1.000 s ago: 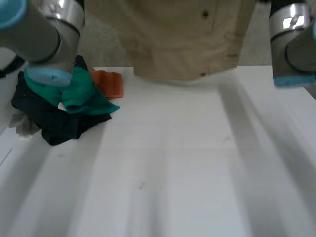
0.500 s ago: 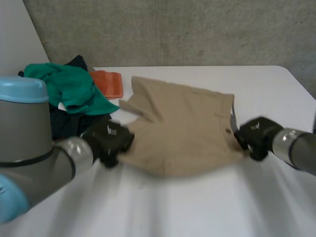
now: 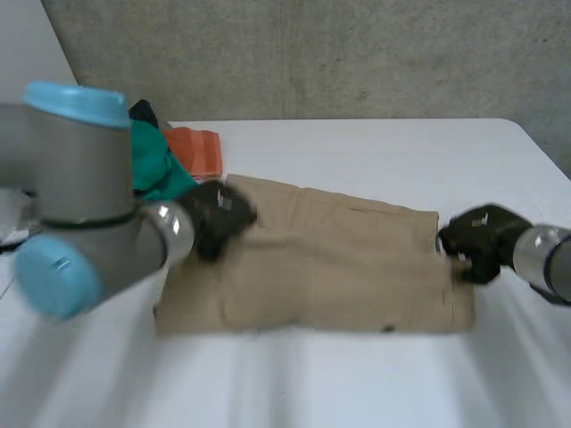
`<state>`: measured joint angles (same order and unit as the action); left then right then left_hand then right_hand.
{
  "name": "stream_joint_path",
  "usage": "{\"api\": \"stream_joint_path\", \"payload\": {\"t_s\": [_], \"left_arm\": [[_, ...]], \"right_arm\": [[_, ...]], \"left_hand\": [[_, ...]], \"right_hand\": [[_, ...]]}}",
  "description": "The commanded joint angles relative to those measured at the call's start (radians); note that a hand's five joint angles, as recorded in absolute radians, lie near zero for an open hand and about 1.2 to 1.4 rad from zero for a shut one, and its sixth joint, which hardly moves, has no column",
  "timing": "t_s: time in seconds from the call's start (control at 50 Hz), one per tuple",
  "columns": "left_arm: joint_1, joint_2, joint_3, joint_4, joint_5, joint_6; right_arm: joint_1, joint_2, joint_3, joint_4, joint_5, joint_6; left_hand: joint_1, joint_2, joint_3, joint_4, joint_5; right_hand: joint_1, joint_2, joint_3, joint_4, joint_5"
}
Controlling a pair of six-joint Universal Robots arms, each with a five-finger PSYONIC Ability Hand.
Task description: Fold the laundry.
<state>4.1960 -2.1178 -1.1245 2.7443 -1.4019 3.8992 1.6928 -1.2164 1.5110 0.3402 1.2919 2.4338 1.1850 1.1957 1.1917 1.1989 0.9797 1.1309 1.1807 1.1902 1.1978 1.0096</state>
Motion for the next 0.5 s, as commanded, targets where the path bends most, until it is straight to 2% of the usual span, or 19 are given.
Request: {"api": "stream_joint_path", "payload": {"t_s": [0.02,0.14,0.28,0.34,0.36,0.4,0.42,0.44,0.5], "left_arm": [[-0.002,-0.322,0.454,0.115,-0.006,-0.04],[-0.024,-0.554,0.762,0.101,-0.028,-0.081],[-0.021,-0.697,0.933,0.149,-0.063,-0.095],[-0.017,-0.729,0.957,0.212,-0.091,-0.103],[-0.017,-0.732,0.953,0.248,-0.109,-0.11],[-0.022,-0.728,0.937,0.278,-0.129,-0.11],[-0.025,-0.723,0.925,0.294,-0.14,-0.116],[-0.033,-0.705,0.892,0.32,-0.164,-0.123],[-0.036,-0.66,0.829,0.373,-0.192,-0.141]], "right_arm": [[0.033,0.176,-0.189,-0.208,0.131,0.188],[0.065,0.302,-0.311,-0.334,0.268,0.22],[0.093,0.394,-0.377,-0.463,0.32,0.217],[0.099,0.431,-0.385,-0.547,0.319,0.211],[0.1,0.449,-0.387,-0.591,0.316,0.206],[0.103,0.468,-0.39,-0.624,0.32,0.197],[0.108,0.477,-0.393,-0.641,0.323,0.194],[0.116,0.497,-0.393,-0.665,0.328,0.182],[0.119,0.503,-0.39,-0.681,0.345,0.176]], "left_hand": [[0.211,0.201,0.205,0.197,0.242],[0.211,0.201,0.205,0.197,0.242],[0.211,0.201,0.205,0.197,0.242],[0.118,0.107,0.111,0.104,0.149],[-0.086,-0.096,-0.093,-0.1,-0.055],[-0.497,-0.507,-0.503,-0.51,-0.466],[-0.72,-0.73,-0.727,-0.734,-0.689],[-1.011,-1.021,-1.017,-1.024,-0.98],[-1.011,-1.021,-1.017,-1.024,-0.98]], "right_hand": [[0.265,0.216,0.206,0.198,0.212],[0.265,0.216,0.206,0.198,0.212],[0.265,0.216,0.206,0.198,0.212],[0.265,0.216,0.206,0.198,0.212],[0.032,-0.017,-0.027,-0.034,-0.021],[-0.735,-0.785,-0.795,-0.802,-0.788],[-0.956,-1.006,-1.016,-1.023,-1.01],[-0.956,-1.006,-1.016,-1.023,-1.01],[-0.956,-1.006,-1.016,-1.023,-1.01]]}}
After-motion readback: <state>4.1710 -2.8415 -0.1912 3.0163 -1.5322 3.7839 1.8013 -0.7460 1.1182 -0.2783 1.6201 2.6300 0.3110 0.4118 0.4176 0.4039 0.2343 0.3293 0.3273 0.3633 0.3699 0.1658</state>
